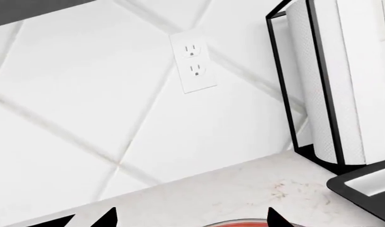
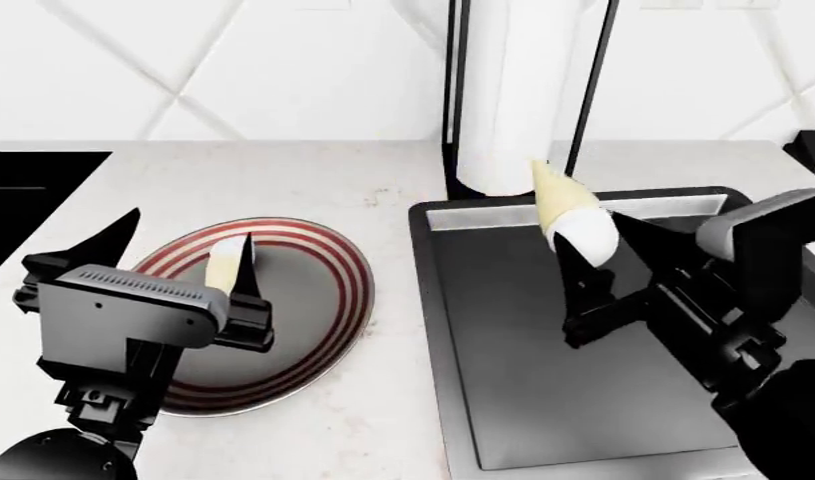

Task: Move the dessert items from the plate to the tray.

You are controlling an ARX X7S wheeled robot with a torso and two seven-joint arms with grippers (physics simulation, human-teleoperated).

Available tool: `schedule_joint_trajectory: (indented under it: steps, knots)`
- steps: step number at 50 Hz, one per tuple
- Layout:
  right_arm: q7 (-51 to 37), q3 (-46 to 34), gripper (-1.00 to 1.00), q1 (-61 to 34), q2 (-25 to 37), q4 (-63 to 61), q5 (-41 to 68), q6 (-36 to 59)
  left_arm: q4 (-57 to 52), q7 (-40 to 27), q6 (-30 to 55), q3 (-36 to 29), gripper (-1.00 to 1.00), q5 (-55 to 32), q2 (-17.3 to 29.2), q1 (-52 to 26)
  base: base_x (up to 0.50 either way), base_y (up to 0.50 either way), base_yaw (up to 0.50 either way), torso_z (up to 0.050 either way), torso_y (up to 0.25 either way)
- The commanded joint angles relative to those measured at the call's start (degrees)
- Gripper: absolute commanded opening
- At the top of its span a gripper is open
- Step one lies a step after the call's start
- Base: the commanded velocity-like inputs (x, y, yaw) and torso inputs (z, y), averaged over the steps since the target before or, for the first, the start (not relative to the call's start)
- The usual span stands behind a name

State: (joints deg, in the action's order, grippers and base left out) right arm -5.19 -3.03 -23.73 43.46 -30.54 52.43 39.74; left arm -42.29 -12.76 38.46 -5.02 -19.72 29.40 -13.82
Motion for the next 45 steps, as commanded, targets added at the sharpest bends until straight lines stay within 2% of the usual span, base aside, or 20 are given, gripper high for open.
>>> schedule_joint_trajectory:
  steps: [1,10,22,23,30,37,41,45]
  knots:
    - [-7.8,7.4,-1.00,7.2,3.4,4.0,-1.2,2.1,-0.6,-0.1,0.8,-0.4,1.00,-0.1,0.4,-0.4,0.00,0.00,0.00,0.000,0.000]
    - [-9.8,8.1,-1.00,7.2,2.4,13.4,-2.8,2.9,-0.7,-0.2,1.3,-0.6,1.00,-0.3,0.6,-1.0,0.00,0.00,0.00,0.000,0.000]
    - [-8.5,-1.5,-1.00,-4.6,2.1,22.7,-8.4,7.4,0.1,-0.2,1.5,-1.3,1.00,-0.4,0.4,-1.8,0.00,0.00,0.00,0.000,0.000]
    - [-8.0,-1.7,1.00,-4.8,2.1,22.3,-7.7,8.0,0.1,-0.2,1.5,-1.3,1.00,-0.4,0.4,-1.8,0.00,0.00,0.00,0.000,0.000]
    - [-6.4,3.8,1.00,-5.5,2.9,13.8,-1.8,6.4,0.3,-0.2,1.4,-1.2,1.00,-0.6,0.5,-1.4,0.00,0.00,0.00,0.000,0.000]
    - [-3.0,10.0,1.00,-7.8,3.0,2.0,-3.6,-5.5,1.7,0.0,1.2,-1.8,1.00,-0.6,0.2,-2.1,0.00,0.00,0.00,0.000,0.000]
    - [-7.0,11.6,1.00,-7.6,2.2,-8.0,-4.9,-7.8,2.0,0.0,1.0,-1.5,1.00,-0.8,0.2,-1.8,0.00,0.00,0.00,0.000,0.000]
    - [-13.2,9.5,1.00,-7.8,3.7,-19.3,-5.6,-3.7,2.7,0.2,0.0,-1.8,1.00,-0.6,-0.1,-1.6,0.00,0.00,0.00,0.000,0.000]
